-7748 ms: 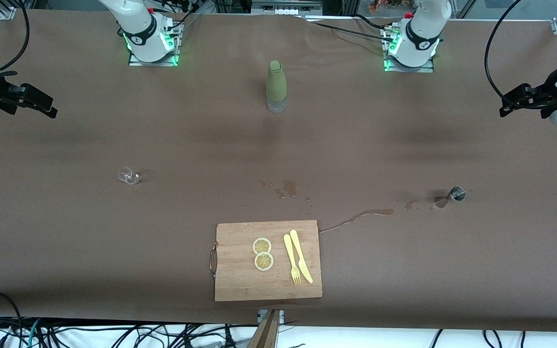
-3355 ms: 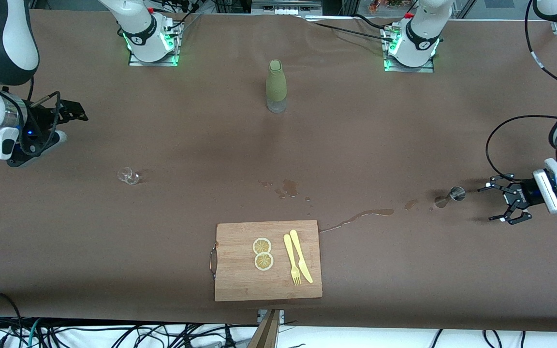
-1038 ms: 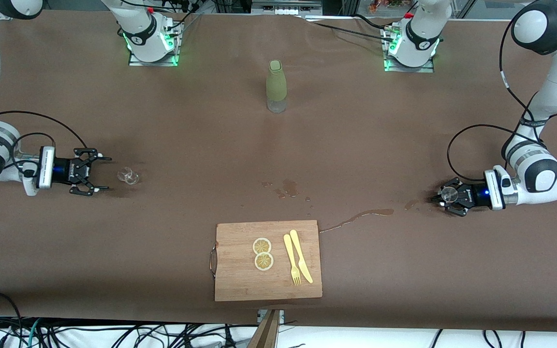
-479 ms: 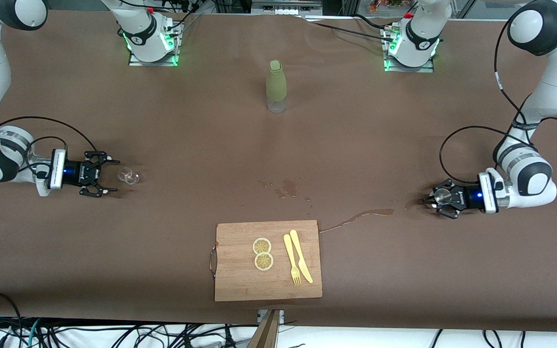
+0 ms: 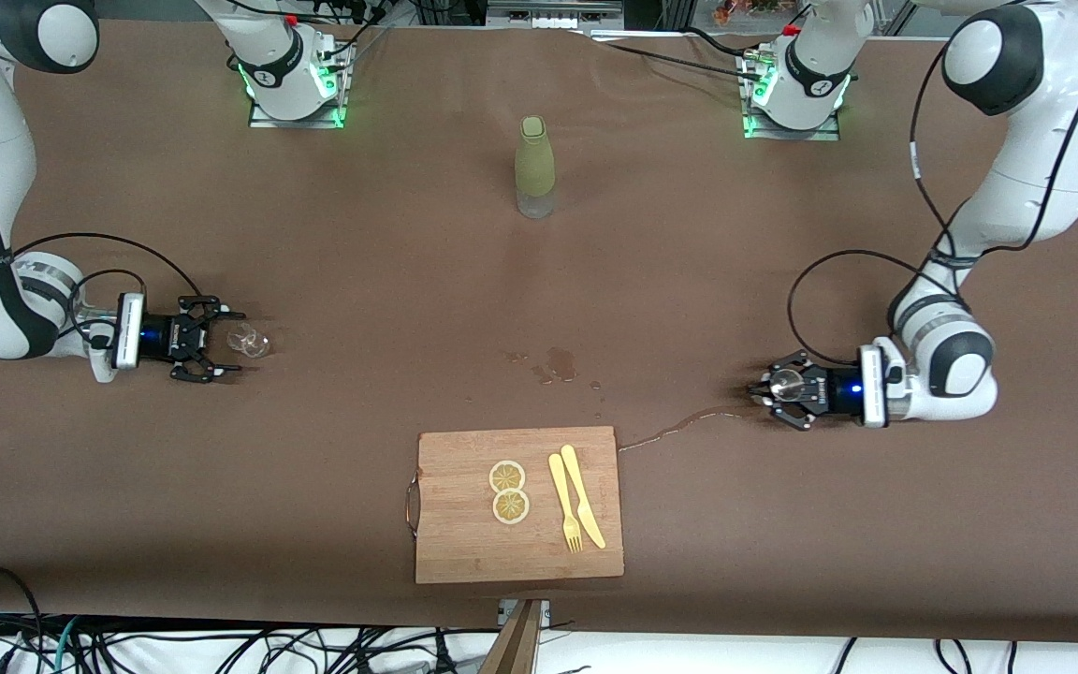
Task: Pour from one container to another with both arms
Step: 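Grasp the jigger with the left gripper while the right gripper grasps the beaker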
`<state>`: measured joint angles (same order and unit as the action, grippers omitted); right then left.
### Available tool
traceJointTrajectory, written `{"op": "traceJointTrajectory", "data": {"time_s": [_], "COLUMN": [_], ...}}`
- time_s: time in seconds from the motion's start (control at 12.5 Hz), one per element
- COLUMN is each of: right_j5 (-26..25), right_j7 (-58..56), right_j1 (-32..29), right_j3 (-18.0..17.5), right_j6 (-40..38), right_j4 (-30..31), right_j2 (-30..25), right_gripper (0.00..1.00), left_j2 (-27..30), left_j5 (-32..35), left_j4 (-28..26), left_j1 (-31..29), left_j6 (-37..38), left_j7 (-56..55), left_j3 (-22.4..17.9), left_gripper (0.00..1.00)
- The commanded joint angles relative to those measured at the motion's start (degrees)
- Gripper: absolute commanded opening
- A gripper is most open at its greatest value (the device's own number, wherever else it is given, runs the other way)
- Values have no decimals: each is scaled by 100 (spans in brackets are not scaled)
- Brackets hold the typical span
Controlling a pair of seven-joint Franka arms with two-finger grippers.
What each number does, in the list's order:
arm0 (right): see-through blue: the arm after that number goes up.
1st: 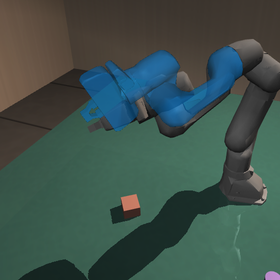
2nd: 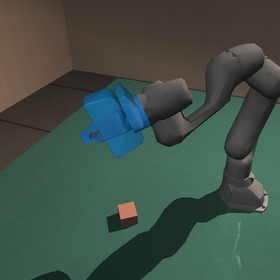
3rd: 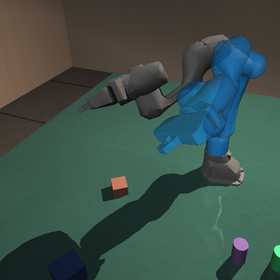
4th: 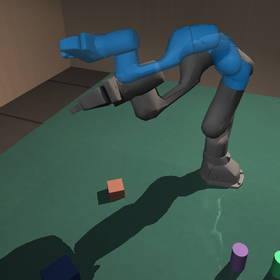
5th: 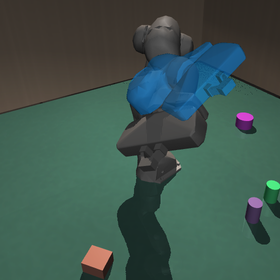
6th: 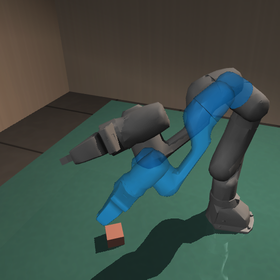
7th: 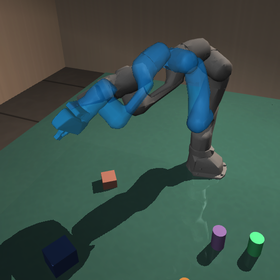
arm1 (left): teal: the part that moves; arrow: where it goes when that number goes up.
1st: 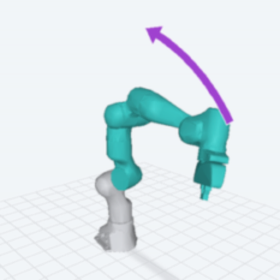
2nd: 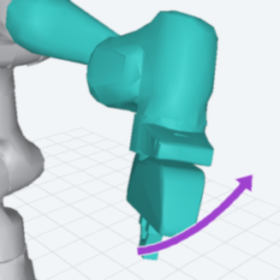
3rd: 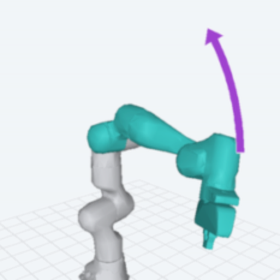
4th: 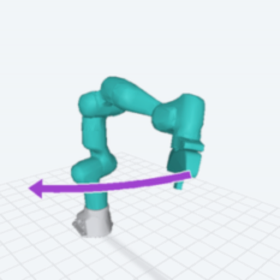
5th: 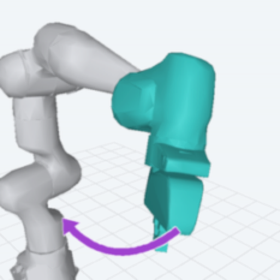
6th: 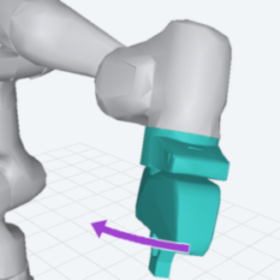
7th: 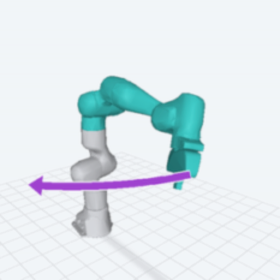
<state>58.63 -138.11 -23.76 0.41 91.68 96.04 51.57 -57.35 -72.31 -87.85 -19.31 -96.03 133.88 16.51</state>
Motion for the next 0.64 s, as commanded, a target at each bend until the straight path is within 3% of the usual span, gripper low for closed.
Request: {"op": "traceJointTrajectory", "data": {"time_s": [0.0,0.32,0.56], "right_j5": [96,96,78], "right_j7": [-76,-137,-190], "right_j1": [64,135,135], "right_j3": [-41,-50,-50], "right_j6": [-18,-88,-80], "right_j4": [-112,-103,-112], "right_j2": [72,72,72], "right_gripper": [99,89,46], "left_j2": [-14,4,21], "left_j5": [-598,-1038,-1461], "left_j4": [136,145,145], "left_j1": [575,1051,1447], "left_j6": [-55,-556,-802], "left_j7": [-99,-38,6], "left_j3": [-86,-95,-86], "left_gripper": [0,0,0]}}
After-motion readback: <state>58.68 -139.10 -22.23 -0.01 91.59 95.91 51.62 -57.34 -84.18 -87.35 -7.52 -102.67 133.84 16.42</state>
